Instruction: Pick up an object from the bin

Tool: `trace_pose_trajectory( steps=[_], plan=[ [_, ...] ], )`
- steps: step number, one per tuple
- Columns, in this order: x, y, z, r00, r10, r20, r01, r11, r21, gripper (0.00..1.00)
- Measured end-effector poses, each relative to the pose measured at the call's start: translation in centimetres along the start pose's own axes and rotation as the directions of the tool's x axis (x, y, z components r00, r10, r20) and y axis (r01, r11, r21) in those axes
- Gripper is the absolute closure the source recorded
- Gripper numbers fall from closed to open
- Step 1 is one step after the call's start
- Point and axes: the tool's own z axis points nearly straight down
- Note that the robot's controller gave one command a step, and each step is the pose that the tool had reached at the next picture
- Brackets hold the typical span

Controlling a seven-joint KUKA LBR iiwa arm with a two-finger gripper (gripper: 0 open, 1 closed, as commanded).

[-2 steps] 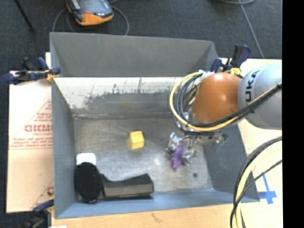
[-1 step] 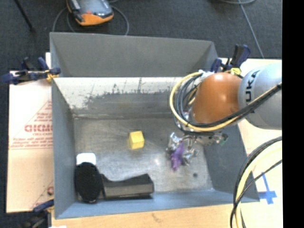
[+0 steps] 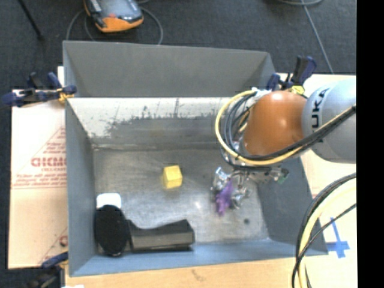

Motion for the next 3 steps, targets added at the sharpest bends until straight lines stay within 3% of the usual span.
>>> trace_pose_trajectory(
  steps=[1,3],
  plan=[
    [0.1,0.2,-1.5,1.000,0.001,-0.006,-0.001,1.000,-0.008,1.00],
    [-0.1,-0.1,-4.5,1.000,0.004,0.001,-0.004,1.000,0.003,1.00]
  ],
)
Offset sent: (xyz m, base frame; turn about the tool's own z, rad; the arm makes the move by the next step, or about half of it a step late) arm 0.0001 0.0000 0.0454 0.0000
